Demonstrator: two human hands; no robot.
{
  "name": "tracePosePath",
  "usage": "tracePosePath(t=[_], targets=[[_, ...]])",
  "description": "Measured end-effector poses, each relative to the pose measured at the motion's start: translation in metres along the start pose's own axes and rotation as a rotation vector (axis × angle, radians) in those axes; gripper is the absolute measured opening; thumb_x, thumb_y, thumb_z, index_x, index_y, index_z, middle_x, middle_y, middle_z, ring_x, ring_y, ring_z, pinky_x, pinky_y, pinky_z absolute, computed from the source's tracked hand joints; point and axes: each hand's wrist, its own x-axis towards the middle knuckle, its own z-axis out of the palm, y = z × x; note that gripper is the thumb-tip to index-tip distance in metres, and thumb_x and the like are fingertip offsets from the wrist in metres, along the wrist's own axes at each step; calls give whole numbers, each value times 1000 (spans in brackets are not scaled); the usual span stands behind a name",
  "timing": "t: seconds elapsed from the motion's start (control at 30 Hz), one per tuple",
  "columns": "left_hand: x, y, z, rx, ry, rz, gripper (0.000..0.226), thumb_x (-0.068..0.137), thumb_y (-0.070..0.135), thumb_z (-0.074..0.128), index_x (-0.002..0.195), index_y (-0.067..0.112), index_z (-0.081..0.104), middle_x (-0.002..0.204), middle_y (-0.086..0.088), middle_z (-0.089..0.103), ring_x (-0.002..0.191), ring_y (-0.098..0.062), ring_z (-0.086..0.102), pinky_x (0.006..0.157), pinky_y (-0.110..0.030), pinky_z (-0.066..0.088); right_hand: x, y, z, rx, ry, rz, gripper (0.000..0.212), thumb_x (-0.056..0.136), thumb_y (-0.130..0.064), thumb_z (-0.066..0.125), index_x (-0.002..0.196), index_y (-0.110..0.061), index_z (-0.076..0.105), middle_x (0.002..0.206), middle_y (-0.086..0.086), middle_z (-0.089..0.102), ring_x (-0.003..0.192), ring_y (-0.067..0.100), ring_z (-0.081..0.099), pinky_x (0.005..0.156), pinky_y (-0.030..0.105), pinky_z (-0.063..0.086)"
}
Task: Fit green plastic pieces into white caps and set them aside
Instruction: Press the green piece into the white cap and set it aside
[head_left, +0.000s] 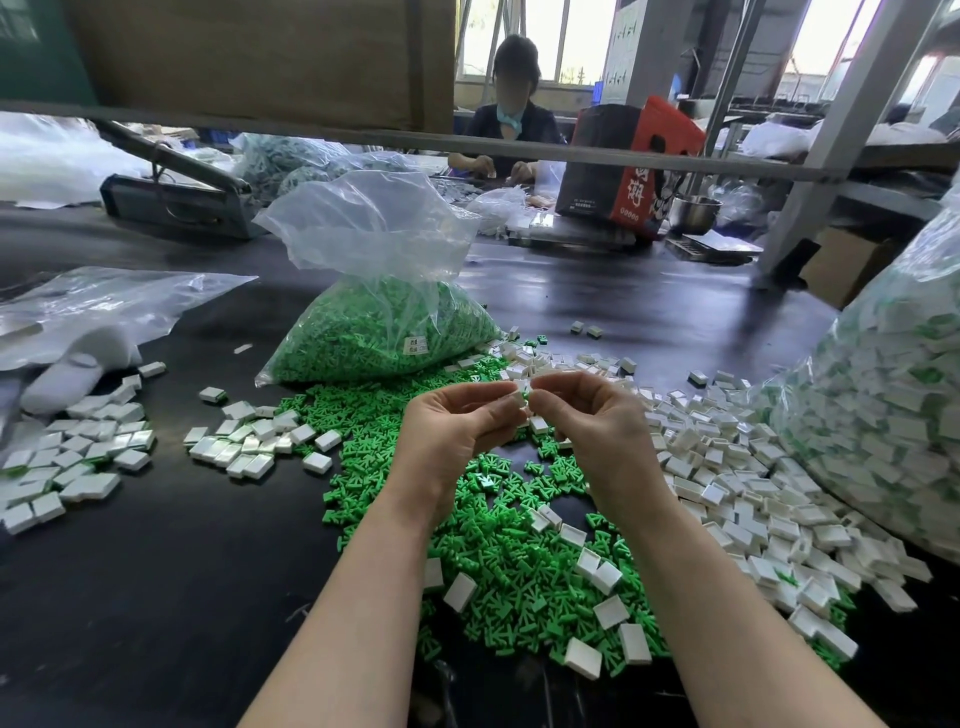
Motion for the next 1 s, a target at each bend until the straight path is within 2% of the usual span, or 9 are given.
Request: tracePosePath(t=[0.17, 0.3, 0.43, 0.67, 1.0], targets=[[0, 0, 0, 122, 1, 51, 21, 65, 9, 77, 86, 7, 76, 86, -14, 76, 78, -22, 74, 67, -22, 57, -2, 1, -2, -86, -45, 25, 4, 88, -10, 71, 89, -11, 74, 69, -8, 73, 57, -3, 62, 55, 9, 45], [1, -1, -2, 249, 21, 67, 12, 78, -6, 73, 88, 1, 74, 76, -11, 75, 67, -17, 72, 61, -19, 55, -3, 3, -4, -165, -88, 45, 5, 89, -13, 71, 87, -9, 74, 69, -8, 73, 57, -2, 64, 54, 10, 45], [1, -3, -2, 363, 7, 97, 10, 80, -9, 71, 87, -3, 73, 67, -6, 74, 61, -15, 71, 57, -17, 53, -3, 4, -5, -191, -139, 88, 10, 89, -12, 71, 80, -16, 72, 67, -6, 73, 56, -1, 63, 54, 12, 45], [3, -5, -6, 482, -5, 126, 13, 78, -7, 74, 83, 5, 75, 75, -11, 75, 67, -21, 72, 66, -26, 59, -3, 4, -6, -258, -171, 94, 12, 88, -11, 72, 78, -17, 71, 69, -4, 73, 59, 2, 65, 56, 12, 47], [1, -4, -6, 518, -32, 149, 13, 80, -10, 72, 83, 3, 74, 77, -9, 75, 70, -18, 73, 65, -21, 57, -6, -2, -6, -278, -171, 80, 13, 86, -7, 72, 76, -15, 70, 65, -6, 72, 58, 2, 65, 58, 12, 47]])
